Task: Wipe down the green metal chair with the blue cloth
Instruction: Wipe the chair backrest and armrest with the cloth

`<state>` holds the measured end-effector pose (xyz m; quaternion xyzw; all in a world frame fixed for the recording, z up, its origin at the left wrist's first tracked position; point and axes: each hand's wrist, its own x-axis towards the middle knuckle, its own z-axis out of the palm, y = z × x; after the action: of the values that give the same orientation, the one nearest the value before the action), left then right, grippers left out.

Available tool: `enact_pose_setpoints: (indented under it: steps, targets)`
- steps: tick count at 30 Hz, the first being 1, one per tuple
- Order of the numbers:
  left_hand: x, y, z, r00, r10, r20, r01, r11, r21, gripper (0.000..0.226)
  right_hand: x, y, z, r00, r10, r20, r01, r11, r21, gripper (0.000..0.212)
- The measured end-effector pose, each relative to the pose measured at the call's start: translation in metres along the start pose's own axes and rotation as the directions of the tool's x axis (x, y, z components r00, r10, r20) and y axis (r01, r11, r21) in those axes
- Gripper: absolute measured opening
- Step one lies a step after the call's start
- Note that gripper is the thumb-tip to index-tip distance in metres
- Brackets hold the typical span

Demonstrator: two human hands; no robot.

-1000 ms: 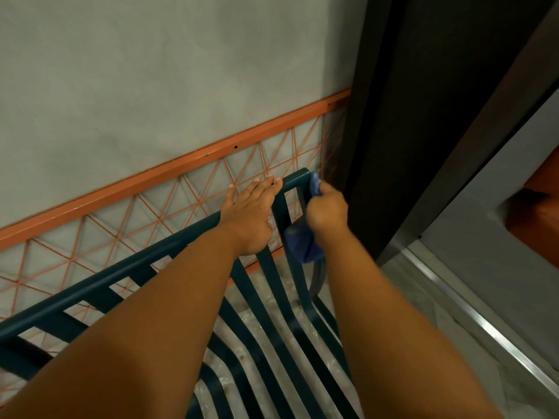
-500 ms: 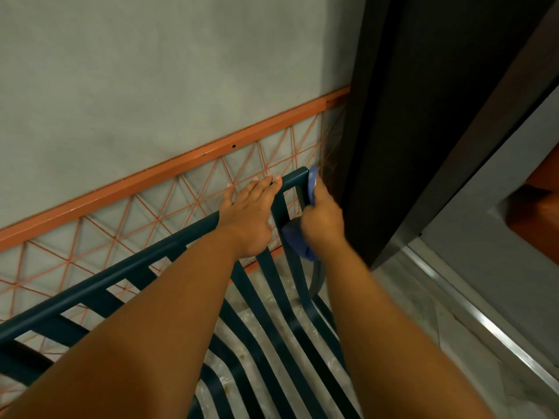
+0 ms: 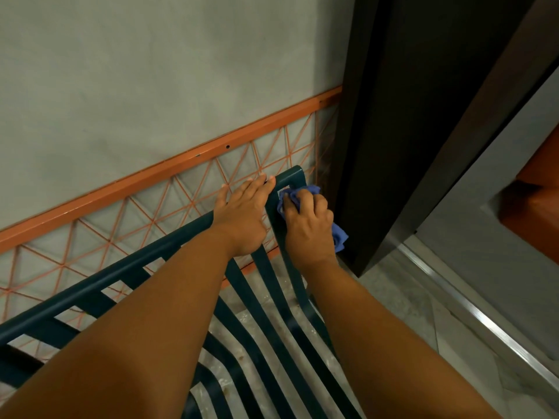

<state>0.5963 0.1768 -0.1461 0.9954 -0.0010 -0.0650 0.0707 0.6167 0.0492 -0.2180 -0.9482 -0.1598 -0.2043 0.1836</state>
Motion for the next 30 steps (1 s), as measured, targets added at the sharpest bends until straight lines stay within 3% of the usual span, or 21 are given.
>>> enact_pose_setpoints:
  steps: [7,9,11,13,15,17,18,20,22,24,26,28,30]
  targets:
    - [0.000,-0.001,-0.001,1.000,-0.007,-0.002,0.007,1.000,-0.005,0.090,-0.001,-0.004,0.003,0.984,0.021,0.177,0.041,0.942,-0.334,0.053]
    - [0.000,0.000,-0.001,1.000,-0.006,-0.005,0.006,1.000,-0.009,0.091,-0.009,0.002,-0.002,0.959,0.020,0.281,0.053,0.967,-0.249,0.043]
    - [-0.001,0.001,0.000,1.000,-0.004,-0.010,0.004,1.000,0.001,0.091,-0.013,0.008,-0.017,0.939,0.133,0.318,-0.108,0.990,-0.096,0.033]
    - [-0.001,0.002,0.000,1.000,-0.005,-0.023,0.006,1.000,0.011,0.091,-0.006,0.011,-0.029,0.925,0.291,0.244,-0.317,0.946,0.074,0.032]
    - [-0.001,0.002,0.000,1.000,-0.007,-0.025,0.007,1.000,0.012,0.092,0.012,0.014,-0.034,0.891,0.447,0.079,-0.445,0.826,0.344,0.031]
    - [-0.001,0.002,0.001,1.000,-0.007,-0.018,0.007,1.000,0.007,0.092,0.020,0.006,-0.031,0.868,0.497,-0.012,-0.417,0.742,0.525,0.030]
    - [-0.001,0.002,0.001,1.000,-0.008,-0.018,0.008,1.000,0.007,0.091,0.022,-0.001,-0.030,0.912,0.411,0.003,-0.340,0.750,0.568,0.039]
    - [0.000,0.001,0.001,1.000,-0.011,-0.025,0.011,1.000,0.006,0.091,0.013,-0.016,-0.014,0.981,0.183,0.058,-0.188,0.849,0.495,0.072]
    - [0.001,0.001,0.002,1.000,-0.012,-0.024,0.012,1.000,0.009,0.091,0.004,-0.016,0.001,0.959,0.254,0.128,-0.284,0.819,0.499,0.089]
    - [0.001,0.002,0.002,1.000,-0.015,-0.021,0.015,1.000,0.019,0.092,0.003,-0.010,0.006,0.855,0.425,0.298,-0.519,0.698,0.493,0.089]
    - [0.000,0.004,0.002,1.000,-0.017,-0.021,0.018,0.999,0.037,0.091,0.008,-0.013,0.002,0.755,0.494,0.431,-0.654,0.617,0.438,0.087]
    - [0.000,0.004,0.003,0.999,-0.024,-0.021,0.025,0.999,0.044,0.091,0.009,-0.022,0.000,0.780,0.479,0.403,-0.626,0.625,0.467,0.093]
    - [0.001,0.003,0.003,0.999,-0.029,-0.030,0.030,0.998,0.047,0.090,-0.004,-0.034,0.004,0.840,0.425,0.339,-0.540,0.719,0.437,0.099]
